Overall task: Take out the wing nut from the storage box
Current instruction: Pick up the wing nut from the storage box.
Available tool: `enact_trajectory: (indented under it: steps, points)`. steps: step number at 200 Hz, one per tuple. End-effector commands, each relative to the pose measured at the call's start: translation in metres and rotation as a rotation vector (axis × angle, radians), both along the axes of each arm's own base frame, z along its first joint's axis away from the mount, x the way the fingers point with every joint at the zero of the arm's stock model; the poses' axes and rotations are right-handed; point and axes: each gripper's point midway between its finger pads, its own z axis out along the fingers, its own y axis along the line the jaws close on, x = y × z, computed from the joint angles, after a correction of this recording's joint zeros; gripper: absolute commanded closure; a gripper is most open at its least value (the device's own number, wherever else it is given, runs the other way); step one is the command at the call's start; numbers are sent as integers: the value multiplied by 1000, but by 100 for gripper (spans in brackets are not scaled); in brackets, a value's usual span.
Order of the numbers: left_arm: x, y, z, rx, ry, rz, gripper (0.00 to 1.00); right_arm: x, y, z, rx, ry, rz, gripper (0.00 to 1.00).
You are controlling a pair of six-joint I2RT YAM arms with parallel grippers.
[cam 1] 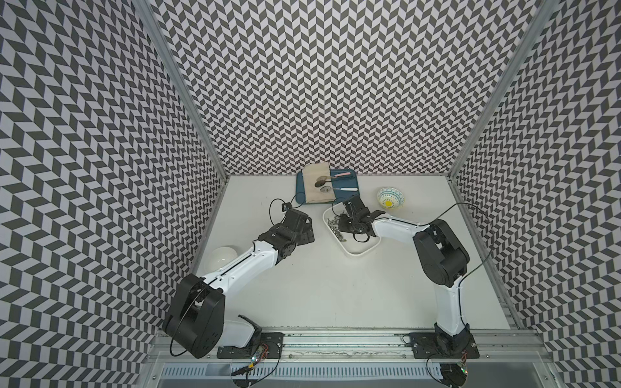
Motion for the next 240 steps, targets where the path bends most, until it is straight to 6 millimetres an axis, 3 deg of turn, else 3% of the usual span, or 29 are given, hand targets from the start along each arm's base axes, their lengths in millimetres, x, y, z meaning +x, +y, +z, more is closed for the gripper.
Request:
enact_trajectory:
  steps: [1, 62, 146, 178, 210, 240]
  points:
    - [-4, 1, 11, 1, -16, -8, 4, 10, -2, -7, -7, -6, -23, 69]
    - [-6, 6, 14, 11, -25, 0, 4, 11, -2, -16, -15, 13, -16, 77]
    - [-2, 3, 18, 11, -41, -11, 4, 15, -10, -13, -62, 6, 0, 100]
    - [2, 2, 25, 5, -57, -8, 4, 18, -8, 26, -43, -59, 22, 100]
    - [4, 0, 26, 3, -62, -9, 4, 17, -10, 90, 19, -150, 35, 100]
    - [5, -1, 25, -1, -61, -9, 4, 14, -54, 120, 23, -179, -48, 100]
